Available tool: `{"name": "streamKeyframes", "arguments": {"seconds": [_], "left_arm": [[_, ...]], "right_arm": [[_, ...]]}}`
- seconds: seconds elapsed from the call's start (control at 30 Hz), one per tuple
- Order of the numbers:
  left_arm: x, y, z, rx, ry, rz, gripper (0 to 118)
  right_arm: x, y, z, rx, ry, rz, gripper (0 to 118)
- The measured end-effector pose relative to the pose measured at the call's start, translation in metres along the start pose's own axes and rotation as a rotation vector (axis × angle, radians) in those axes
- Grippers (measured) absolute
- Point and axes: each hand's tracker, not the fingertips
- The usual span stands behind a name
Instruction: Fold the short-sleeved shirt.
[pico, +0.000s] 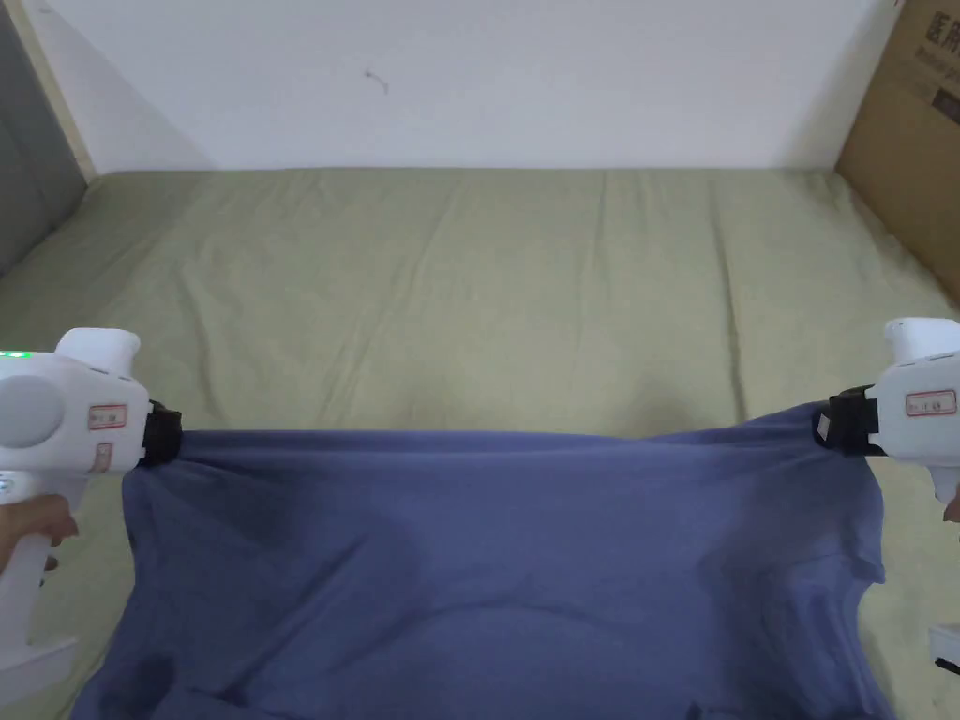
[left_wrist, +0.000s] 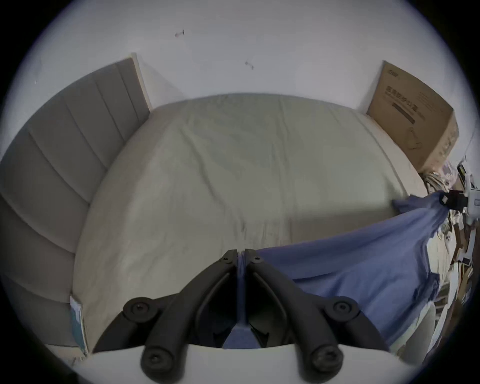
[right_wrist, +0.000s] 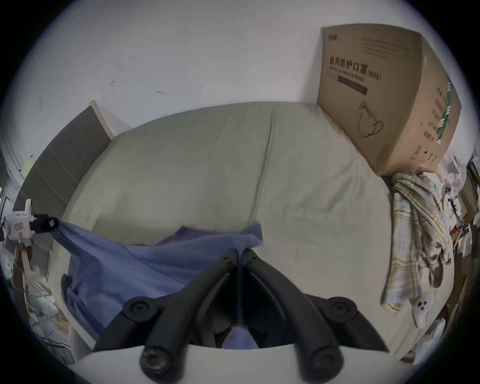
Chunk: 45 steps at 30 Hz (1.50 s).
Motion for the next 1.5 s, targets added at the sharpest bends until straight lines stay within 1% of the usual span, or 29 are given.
{"name": "streamKeyframes", "arguments": {"seconds": [0.07,0.13,0.2,0.33,0.5,0.63,0.7,0.73,0.77,0.8,0.83,0.87,0.9,0.93,0.97,1.03,1.07,1.1,1.2,1.23,1.27,1.3,1.33,1.37,1.4,1.43,1.5], "left_arm": [[-0.001,-0.017,0.02,0.013,-0.006,-0.003,3],[0.0,-0.039,0.035,0.009,0.003,-0.019,3],[0.003,-0.062,0.046,-0.007,0.02,-0.067,3],[0.002,-0.111,0.06,-0.045,0.021,-0.08,3],[-0.007,-0.178,0.059,-0.119,0.03,-0.029,3],[-0.014,-0.211,0.047,-0.175,0.028,-0.008,3],[-0.019,-0.221,0.042,-0.173,0.022,0.016,6],[-0.021,-0.223,0.04,-0.166,0.031,0.029,15],[-0.019,-0.226,0.042,-0.157,0.039,0.046,30],[-0.02,-0.227,0.042,-0.157,0.045,0.057,48],[-0.021,-0.227,0.043,-0.159,0.057,0.062,72],[-0.024,-0.227,0.044,-0.16,0.063,0.064,86],[-0.023,-0.228,0.051,-0.154,0.06,0.07,94],[-0.024,-0.228,0.056,-0.138,0.05,0.087,96],[-0.026,-0.226,0.06,-0.122,0.043,0.105,96],[-0.026,-0.221,0.074,-0.085,0.043,0.137,95],[-0.026,-0.217,0.08,-0.056,0.039,0.155,95],[-0.026,-0.213,0.087,-0.022,0.029,0.17,95],[-0.021,-0.199,0.107,0.046,-0.043,0.216,93],[-0.018,-0.196,0.113,0.069,-0.069,0.22,93],[-0.015,-0.194,0.119,0.091,-0.087,0.22,83],[-0.007,-0.192,0.127,0.101,-0.089,0.215,65],[-0.004,-0.191,0.129,0.1,-0.088,0.208,31],[0.0,-0.19,0.13,0.096,-0.089,0.199,9],[0.002,-0.19,0.131,0.096,-0.091,0.187,4],[0.003,-0.191,0.131,0.099,-0.109,0.177,2],[0.001,-0.196,0.129,0.084,-0.147,0.213,0]], "right_arm": [[0.0,-0.02,0.025,0.009,0.0,0.018,3],[0.001,-0.046,0.048,0.008,0.012,0.011,3],[0.0,-0.074,0.065,-0.003,0.023,0.013,3],[-0.002,-0.135,0.084,-0.051,0.017,0.018,3],[0.001,-0.207,0.084,-0.158,0.047,-0.04,3],[0.009,-0.235,0.064,-0.208,0.029,-0.047,3],[0.008,-0.242,0.062,-0.213,0.029,-0.069,3],[0.008,-0.245,0.059,-0.208,0.027,-0.066,3],[0.008,-0.247,0.056,-0.201,0.023,-0.062,4],[0.009,-0.248,0.054,-0.198,0.013,-0.066,10],[0.007,-0.248,0.058,-0.195,0.007,-0.074,25],[0.006,-0.247,0.06,-0.19,0.007,-0.083,38],[0.004,-0.245,0.065,-0.178,0.005,-0.084,50],[0.001,-0.242,0.069,-0.159,-0.013,-0.079,60],[-0.002,-0.239,0.076,-0.134,-0.045,-0.064,60],[-0.008,-0.229,0.09,-0.06,-0.077,-0.03,60],[-0.01,-0.223,0.097,-0.008,-0.076,-0.029,60],[-0.015,-0.215,0.105,0.041,-0.067,-0.048,60],[-0.025,-0.193,0.116,0.201,-0.029,-0.122,60],[-0.033,-0.188,0.119,0.244,-0.023,-0.121,60],[-0.043,-0.184,0.121,0.29,-0.037,-0.097,60],[-0.054,-0.181,0.122,0.333,-0.065,-0.063,56],[-0.066,-0.18,0.123,0.377,-0.098,-0.043,32],[-0.08,-0.178,0.122,0.404,-0.117,-0.033,6],[-0.091,-0.176,0.122,0.431,-0.098,-0.036,1],[-0.101,-0.175,0.12,0.435,-0.043,-0.03,1],[-0.129,-0.177,0.115,0.506,-0.14,-0.028,1]]}}
